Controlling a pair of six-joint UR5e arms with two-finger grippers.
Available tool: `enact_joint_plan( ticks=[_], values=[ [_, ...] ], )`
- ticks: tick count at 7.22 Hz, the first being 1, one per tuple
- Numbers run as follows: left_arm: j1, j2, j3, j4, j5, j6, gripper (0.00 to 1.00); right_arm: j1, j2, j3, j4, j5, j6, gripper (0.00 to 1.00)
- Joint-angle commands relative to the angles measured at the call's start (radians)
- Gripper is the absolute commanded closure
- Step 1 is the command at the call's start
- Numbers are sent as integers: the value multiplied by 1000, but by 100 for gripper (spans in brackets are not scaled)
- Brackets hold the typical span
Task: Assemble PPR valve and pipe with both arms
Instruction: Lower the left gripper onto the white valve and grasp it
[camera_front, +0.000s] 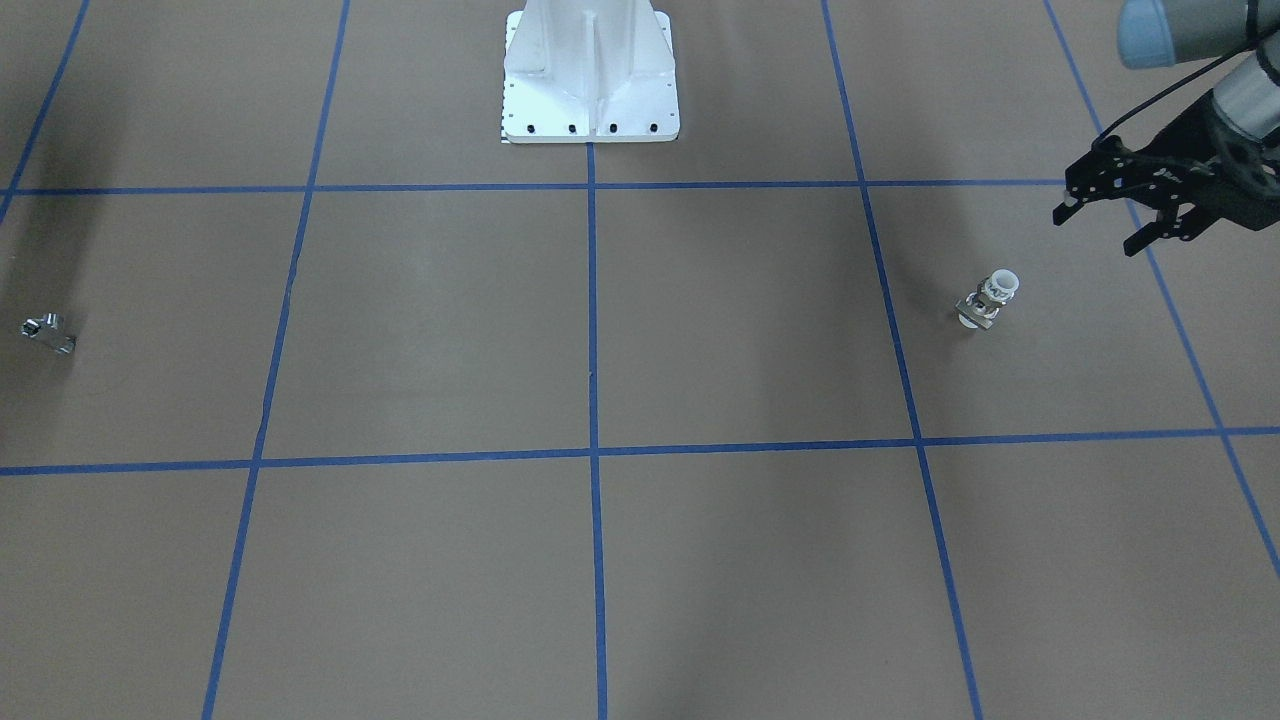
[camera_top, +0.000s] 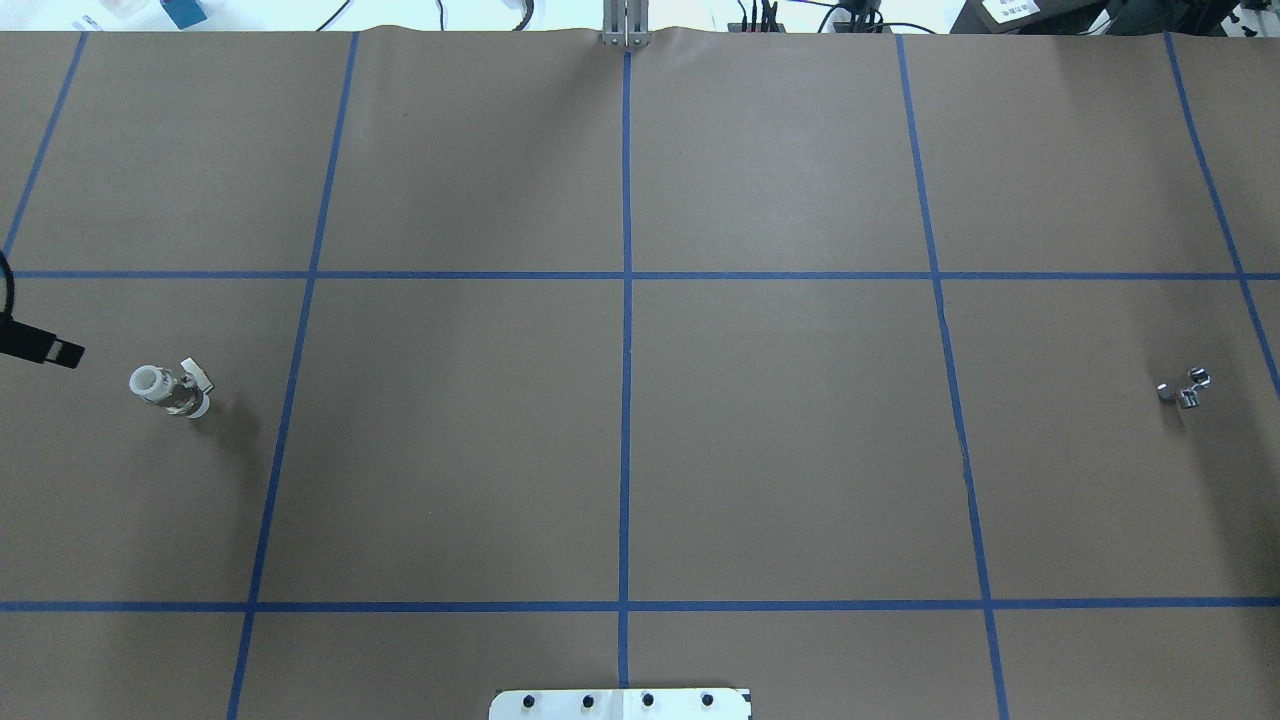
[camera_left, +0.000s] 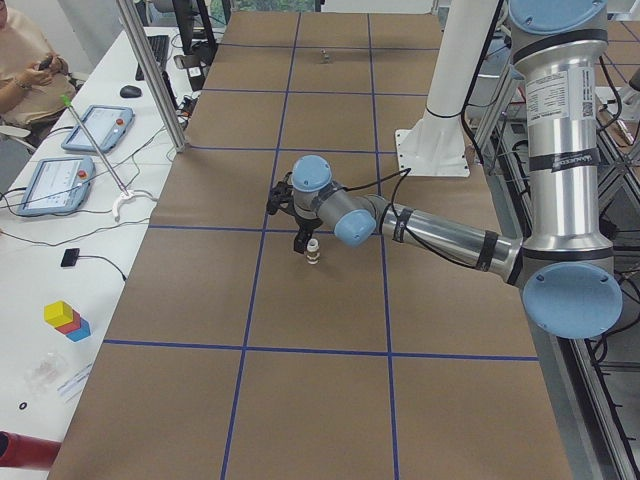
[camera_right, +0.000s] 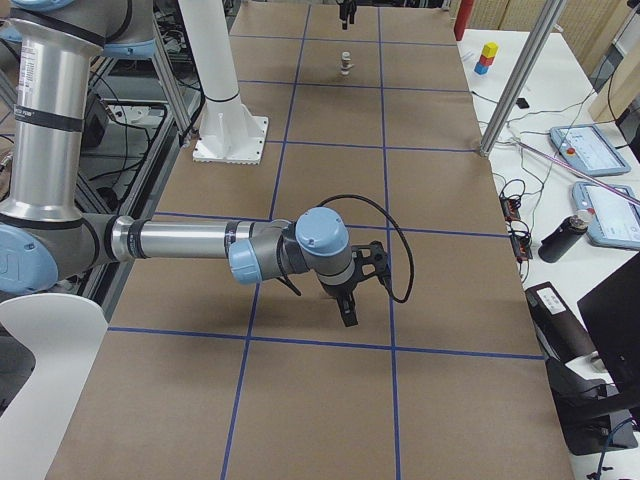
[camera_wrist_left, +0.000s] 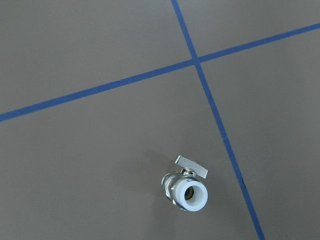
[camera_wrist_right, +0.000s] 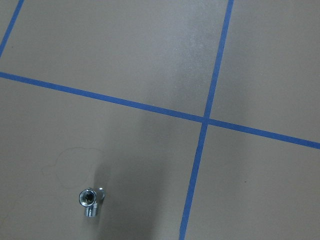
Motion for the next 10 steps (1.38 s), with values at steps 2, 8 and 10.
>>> enact_joint_plan(
  ticks=[2, 8, 10],
  values=[
    [162, -9, 15, -21, 148, -69, 0, 0, 0, -2, 0, 0, 0, 0],
    [185, -89, 130, -23, 193, -81, 0, -2, 2, -5, 0, -3, -1, 0],
    [241, -91, 128, -23, 280, -133, 2, -2, 2, -5, 0, -3, -1, 0]
  ],
)
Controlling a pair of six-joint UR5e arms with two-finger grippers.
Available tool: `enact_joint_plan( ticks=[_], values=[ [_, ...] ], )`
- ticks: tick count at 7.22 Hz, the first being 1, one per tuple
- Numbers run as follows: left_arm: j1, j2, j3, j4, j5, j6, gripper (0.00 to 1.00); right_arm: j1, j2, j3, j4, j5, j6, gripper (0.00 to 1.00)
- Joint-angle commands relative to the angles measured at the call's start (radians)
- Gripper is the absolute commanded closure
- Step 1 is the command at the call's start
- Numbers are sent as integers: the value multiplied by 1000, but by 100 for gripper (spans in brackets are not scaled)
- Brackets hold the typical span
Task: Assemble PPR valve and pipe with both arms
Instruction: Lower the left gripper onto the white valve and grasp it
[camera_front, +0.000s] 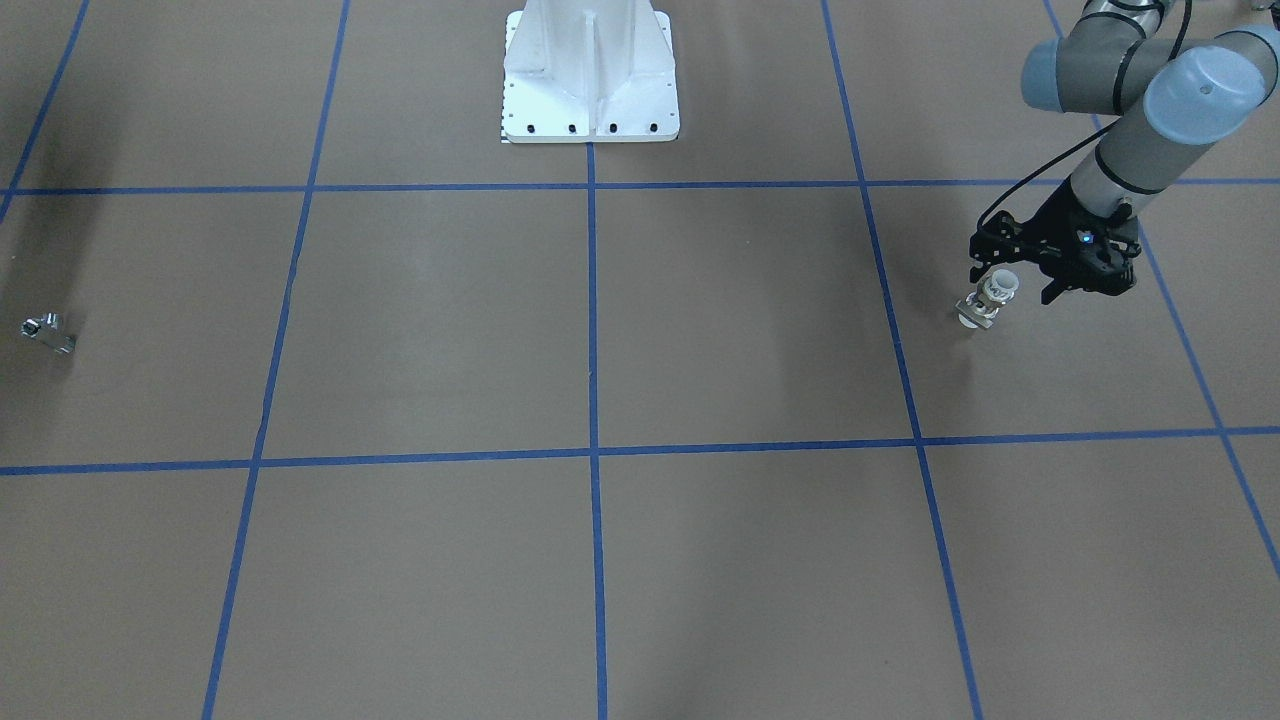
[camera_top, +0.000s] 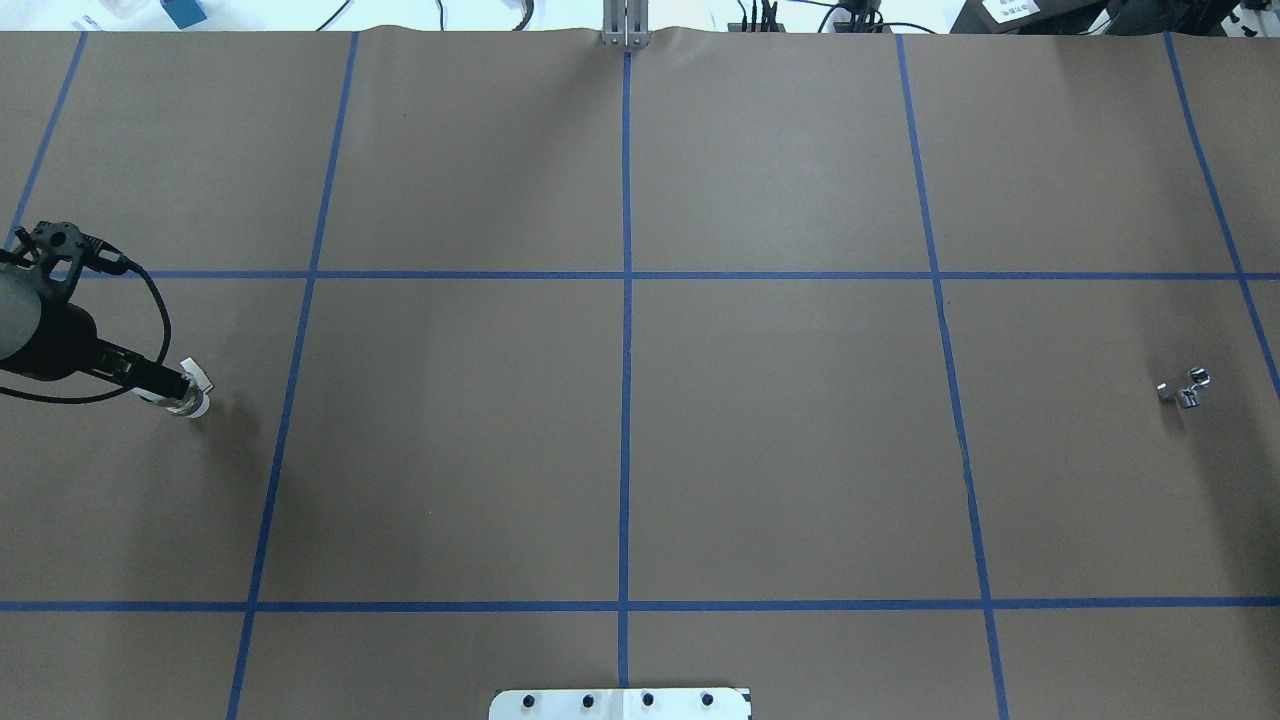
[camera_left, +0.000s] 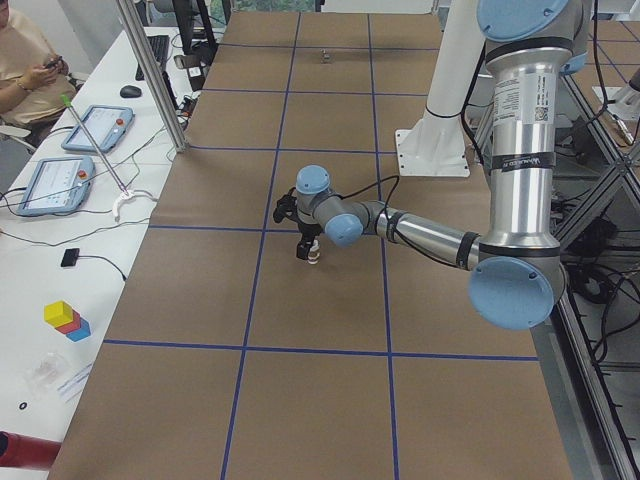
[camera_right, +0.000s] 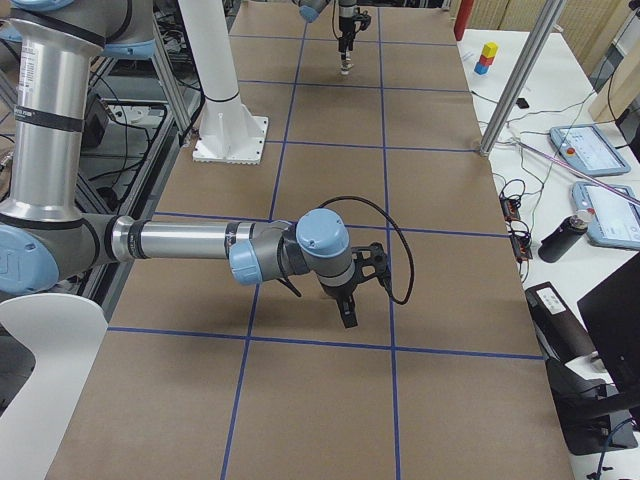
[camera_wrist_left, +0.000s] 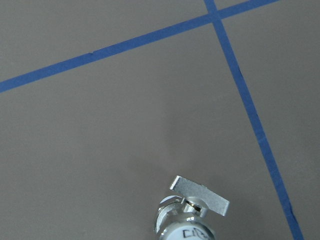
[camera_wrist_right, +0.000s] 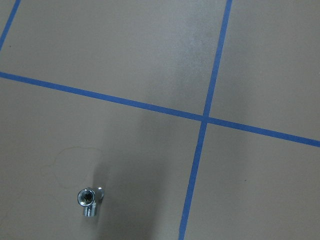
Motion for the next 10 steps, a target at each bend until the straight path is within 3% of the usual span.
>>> enact_joint_plan(
  ticks=[1, 2, 4, 6, 8, 10],
  values=[
    [42, -2, 1, 0, 64, -27, 7, 0, 0, 0, 0, -3, -1, 0],
    [45, -2, 1, 0, 65, -27, 17, 0, -1, 0, 0, -3, -1, 0],
    [56, 1, 0, 2, 67, -27, 63, 0, -2, 0, 0, -2, -1, 0],
    [51, 15, -37, 3, 65, -29, 100, 0, -2, 0, 0, -2, -1, 0],
    [46, 15, -127, 38, 58, -46, 100, 0, -2, 0, 0, 0, -1, 0],
    [71, -83, -135, 75, 64, -281, 100, 0, -3, 0, 2, 0, -1, 0]
  ],
)
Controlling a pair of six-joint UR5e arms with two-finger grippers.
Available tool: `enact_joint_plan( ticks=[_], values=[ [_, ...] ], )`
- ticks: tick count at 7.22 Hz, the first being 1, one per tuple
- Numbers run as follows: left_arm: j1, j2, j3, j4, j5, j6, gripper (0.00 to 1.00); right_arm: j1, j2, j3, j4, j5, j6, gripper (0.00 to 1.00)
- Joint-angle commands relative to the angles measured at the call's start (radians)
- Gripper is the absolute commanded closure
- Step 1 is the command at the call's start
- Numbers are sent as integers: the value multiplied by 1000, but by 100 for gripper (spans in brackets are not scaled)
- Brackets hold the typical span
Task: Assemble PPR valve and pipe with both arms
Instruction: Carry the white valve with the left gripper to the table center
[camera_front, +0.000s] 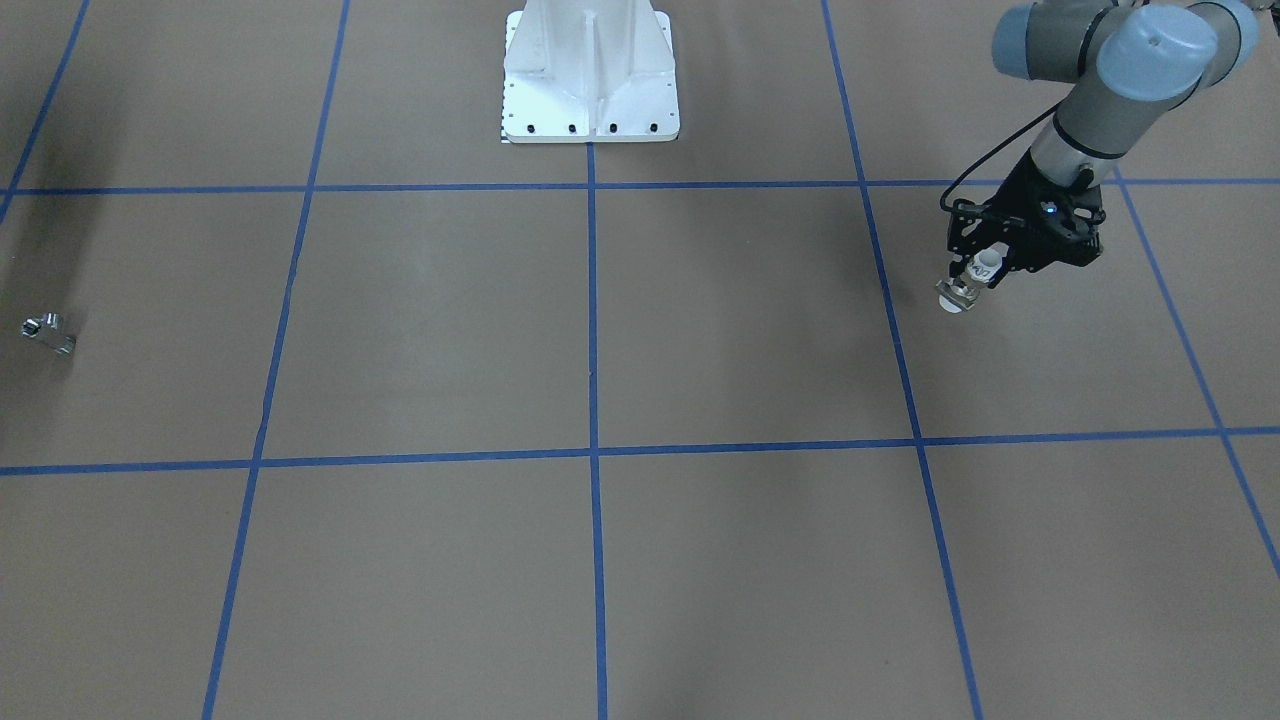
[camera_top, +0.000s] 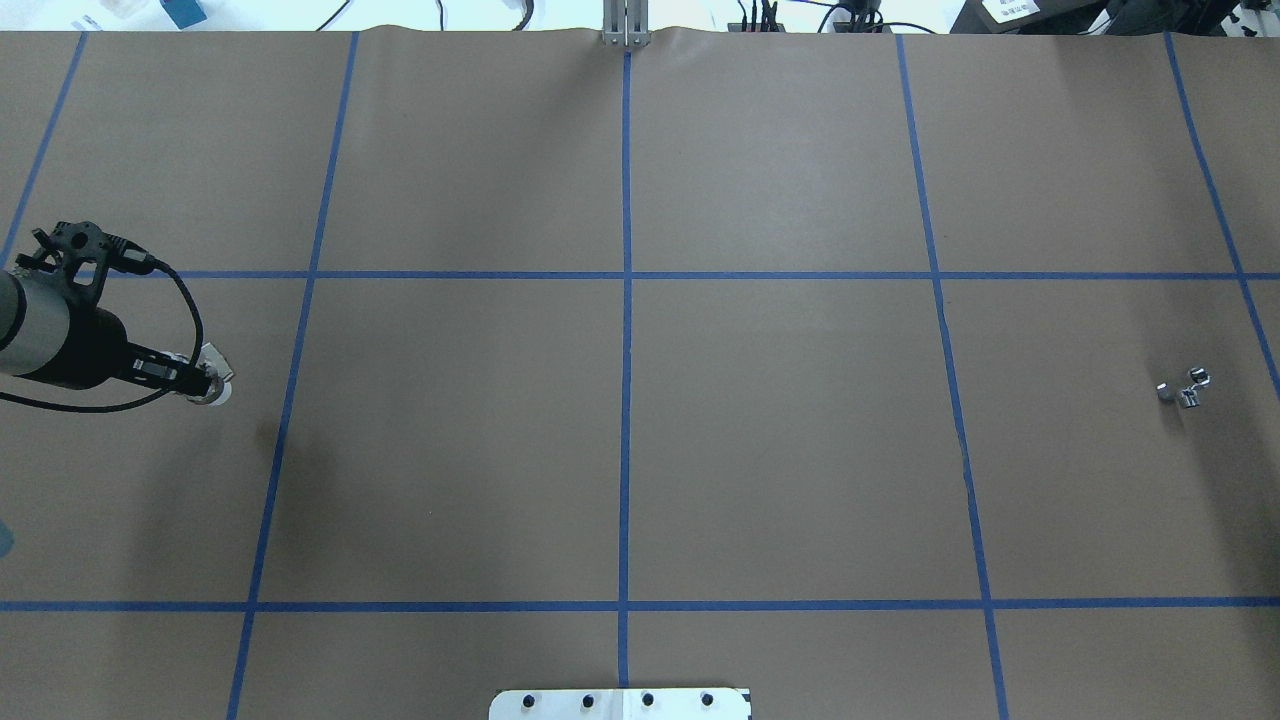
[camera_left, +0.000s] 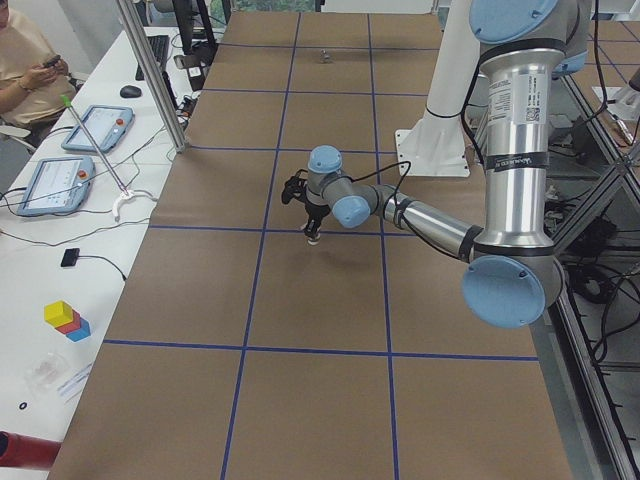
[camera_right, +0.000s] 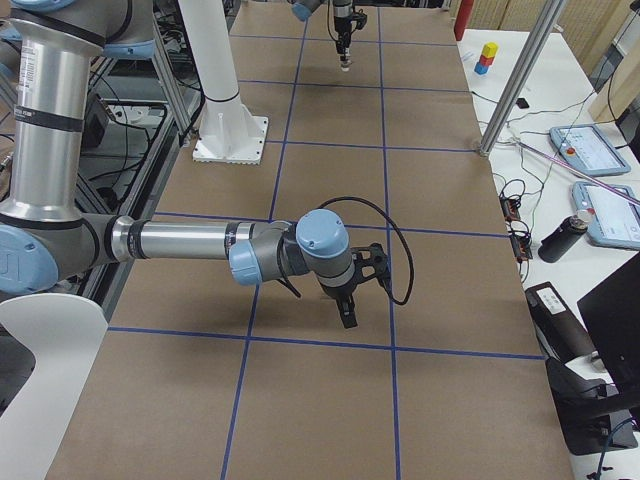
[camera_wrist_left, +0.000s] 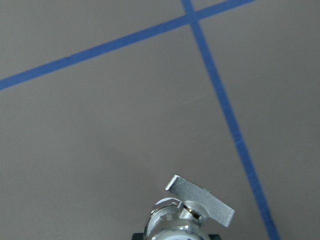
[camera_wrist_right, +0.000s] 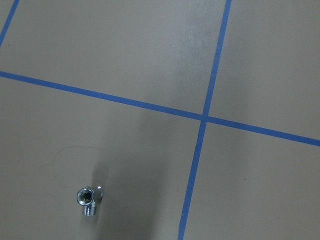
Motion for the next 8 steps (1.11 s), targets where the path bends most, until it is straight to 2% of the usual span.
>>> enact_joint_plan(
  ticks=[1, 2, 4, 5, 6, 8],
  values=[
    [55, -152, -8, 107, 7, -207, 100, 0, -1, 0, 1, 0, -1, 0],
    [113, -282, -8, 240, 13, -277, 100, -2, -1, 0, 0, 0, -1, 0],
    [235, -537, 7, 522, 100, -383, 100, -2, -1, 0, 0, 0, 1, 0],
    [248, -606, 27, 586, 102, -423, 100, -2, -1, 0, 0, -1, 1, 0],
    [267, -681, 105, 585, 103, -479, 100, -2, -1, 0, 0, 0, 1, 0],
    [268, -876, 339, 572, 136, -513, 100, -2, -1, 0, 0, 0, 2, 0]
  ],
)
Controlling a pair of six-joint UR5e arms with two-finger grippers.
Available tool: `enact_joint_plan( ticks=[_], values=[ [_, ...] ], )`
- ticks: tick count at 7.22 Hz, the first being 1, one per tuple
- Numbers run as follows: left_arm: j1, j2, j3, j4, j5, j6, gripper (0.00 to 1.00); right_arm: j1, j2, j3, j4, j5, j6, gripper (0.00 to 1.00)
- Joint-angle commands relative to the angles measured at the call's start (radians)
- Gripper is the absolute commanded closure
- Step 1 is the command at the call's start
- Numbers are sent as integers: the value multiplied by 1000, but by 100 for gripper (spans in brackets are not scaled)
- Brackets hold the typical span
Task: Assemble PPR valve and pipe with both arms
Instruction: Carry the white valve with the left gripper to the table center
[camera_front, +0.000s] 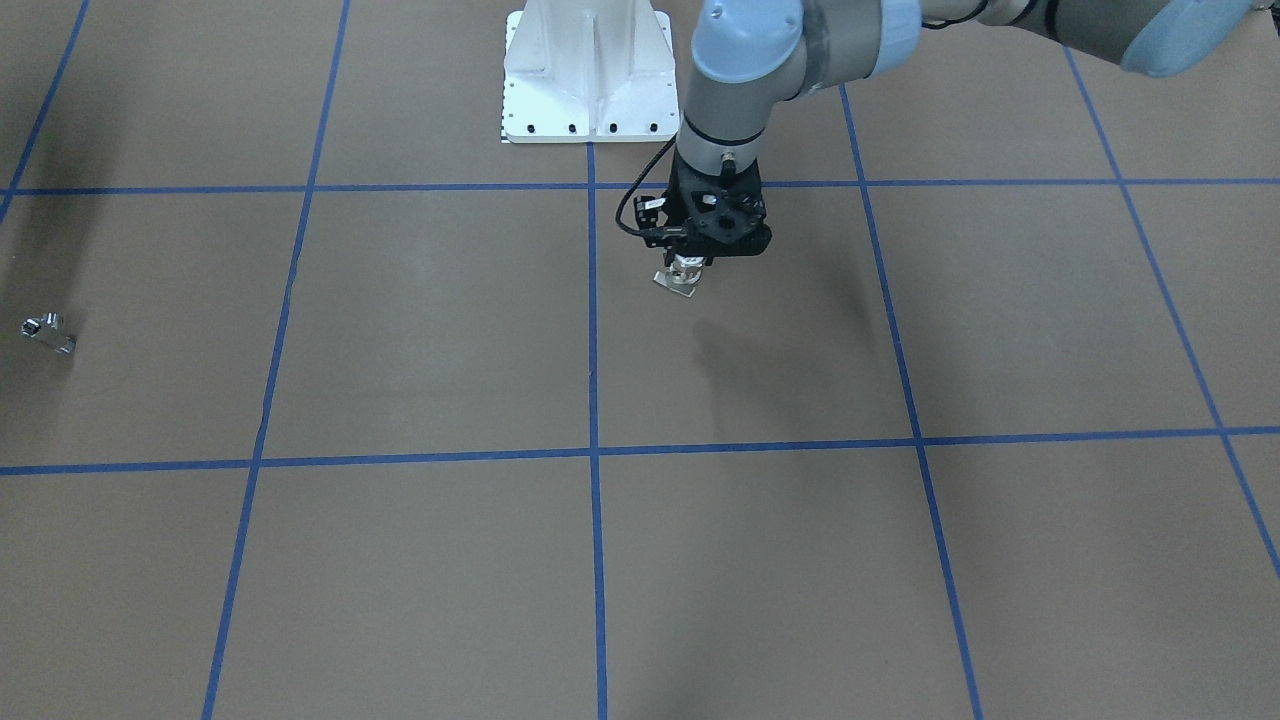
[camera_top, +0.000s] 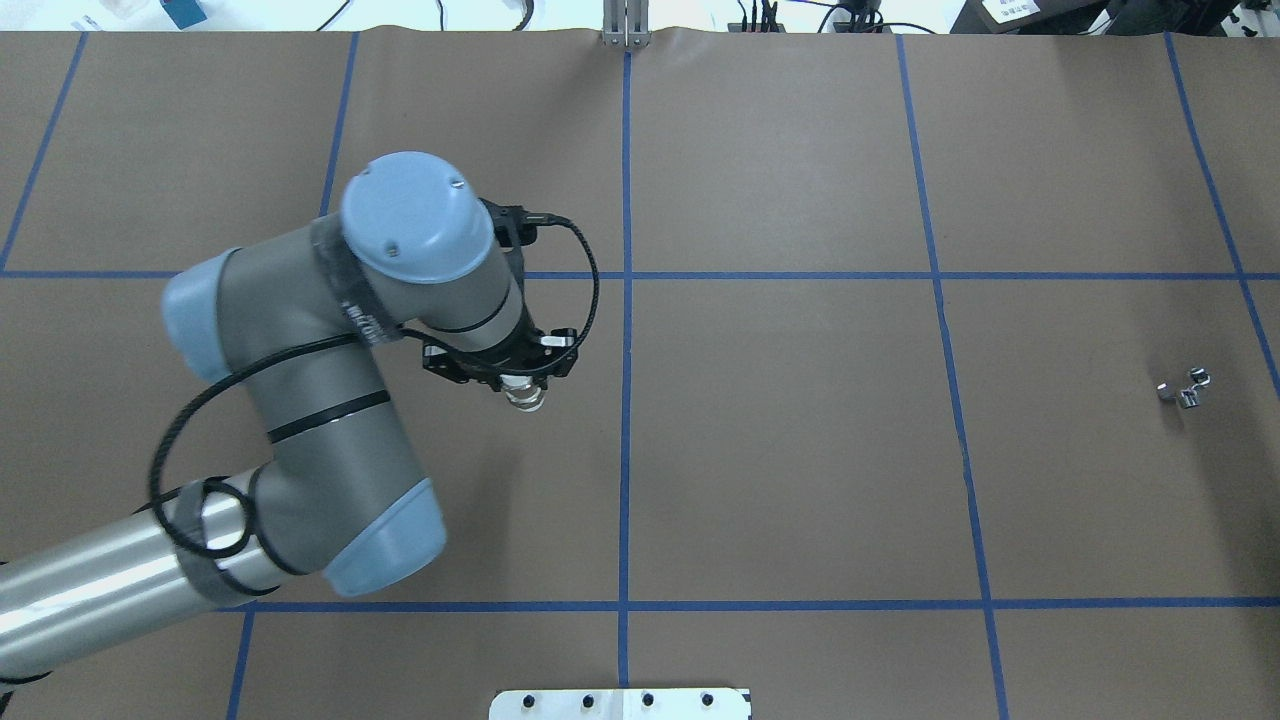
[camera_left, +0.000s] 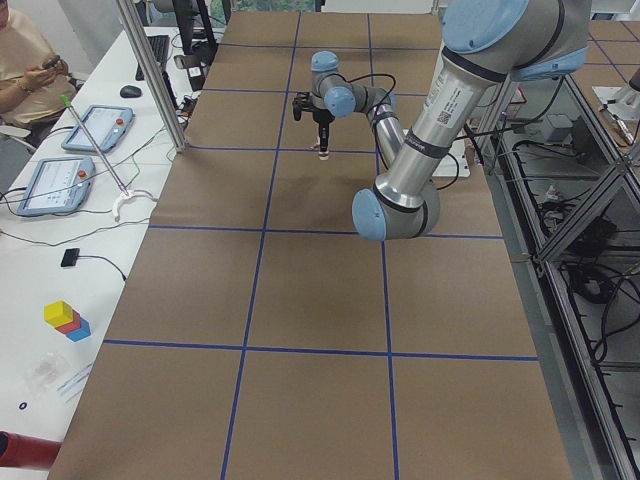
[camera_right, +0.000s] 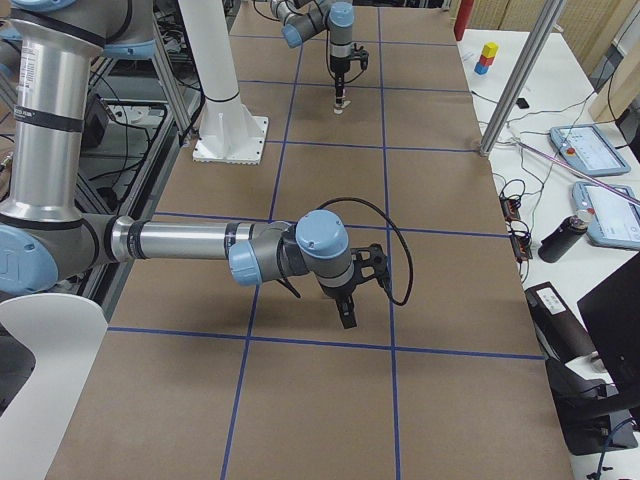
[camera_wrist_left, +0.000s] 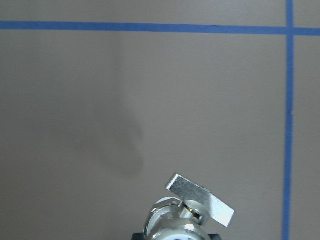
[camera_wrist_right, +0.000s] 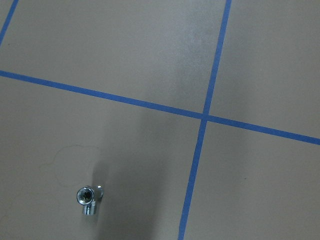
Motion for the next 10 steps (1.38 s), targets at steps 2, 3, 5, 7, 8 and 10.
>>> enact_joint_plan(
  ticks=[2, 3, 5, 7, 8, 10],
  values=[
    [6, -204, 309, -73, 18, -44, 100, 0, 0, -2, -2, 0, 1, 0],
    [4, -210, 377, -153, 18, -44, 100, 0, 0, -2, -2, 0, 1, 0],
    [6, -256, 445, -172, 18, -44, 100, -2, 0, -2, -3, 0, 1, 0],
    [6, -255, 447, -174, 18, -41, 89, -2, 0, -3, -2, 0, 1, 0],
    [6, -253, 447, -174, 18, -36, 74, -2, 0, -3, -2, 0, 1, 0],
    [6, -253, 445, -174, 19, -36, 47, -2, 0, -3, -2, 0, 1, 0]
  ],
)
